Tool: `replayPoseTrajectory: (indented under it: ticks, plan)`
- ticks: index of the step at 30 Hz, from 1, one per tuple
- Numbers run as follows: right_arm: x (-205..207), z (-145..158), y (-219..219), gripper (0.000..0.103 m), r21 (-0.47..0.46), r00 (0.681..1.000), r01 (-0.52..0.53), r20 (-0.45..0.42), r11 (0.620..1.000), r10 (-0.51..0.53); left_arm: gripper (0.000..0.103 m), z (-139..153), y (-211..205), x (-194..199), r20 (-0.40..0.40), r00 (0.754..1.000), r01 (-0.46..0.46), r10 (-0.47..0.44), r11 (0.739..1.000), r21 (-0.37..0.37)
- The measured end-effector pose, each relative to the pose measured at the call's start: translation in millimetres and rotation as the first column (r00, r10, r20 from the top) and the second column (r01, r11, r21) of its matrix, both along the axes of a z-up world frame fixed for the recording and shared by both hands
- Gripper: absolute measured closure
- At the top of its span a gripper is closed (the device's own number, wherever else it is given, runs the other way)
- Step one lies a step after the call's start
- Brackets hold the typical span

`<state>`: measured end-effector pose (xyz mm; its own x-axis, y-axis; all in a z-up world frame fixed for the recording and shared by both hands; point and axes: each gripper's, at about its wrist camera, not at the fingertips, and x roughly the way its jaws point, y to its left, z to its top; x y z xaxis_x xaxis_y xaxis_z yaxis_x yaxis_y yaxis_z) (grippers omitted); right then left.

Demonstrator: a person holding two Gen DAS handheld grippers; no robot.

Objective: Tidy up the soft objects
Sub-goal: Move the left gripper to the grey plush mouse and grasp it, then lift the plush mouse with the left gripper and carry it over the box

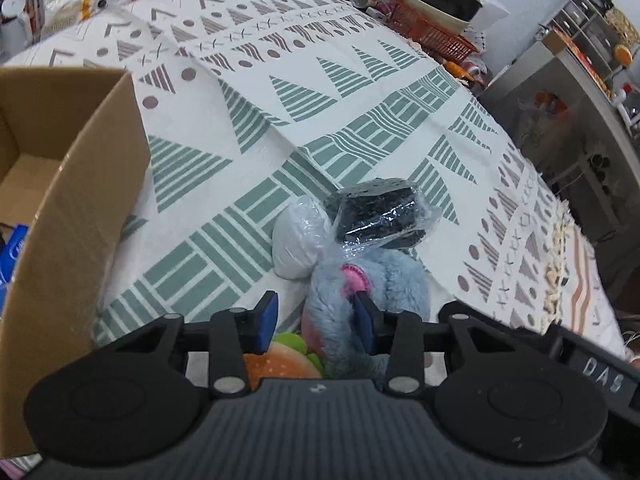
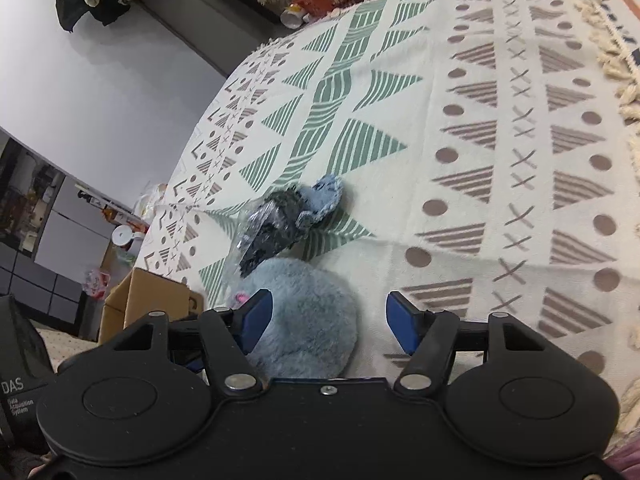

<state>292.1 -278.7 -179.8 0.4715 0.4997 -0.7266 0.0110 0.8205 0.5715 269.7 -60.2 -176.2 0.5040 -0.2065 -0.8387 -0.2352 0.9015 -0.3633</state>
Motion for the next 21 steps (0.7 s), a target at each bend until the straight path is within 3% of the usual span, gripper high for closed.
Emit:
replayPoseTrajectory:
  ticks: [3, 11, 16, 21]
  plan:
    - [0.2, -2.5, 2.7, 0.041, 0.023, 1.000, -0.012, -0.015, 1.000, 0.012, 0.083, -0.6, 0.5, -1.8, 0.012, 1.000, 0.008, -0.007, 0.998, -0.058]
    - [-1.2, -6.7, 3.7, 0.046, 0.020, 0.999, 0.002, -0.042, 1.000, -0.001, 0.089, 5.4, -1.6, -10.9, 0.028, 1.000, 0.012, -0.009, 0.996, -0.093]
    - [-6.9, -4.7, 6.0, 0.076, 0.036, 0.999, -0.019, -0.043, 0.999, 0.021, 0.090, 13.4, -6.3, -18.1, 0.045, 0.998, 0.040, -0.035, 0.993, -0.111]
    - [-21.8, 8.6, 1.4, 0.082, 0.025, 1.000, -0.003, -0.007, 1.000, 0.003, 0.091, 25.4, -12.8, -26.3, 0.076, 0.995, 0.066, -0.060, 0.994, -0.086]
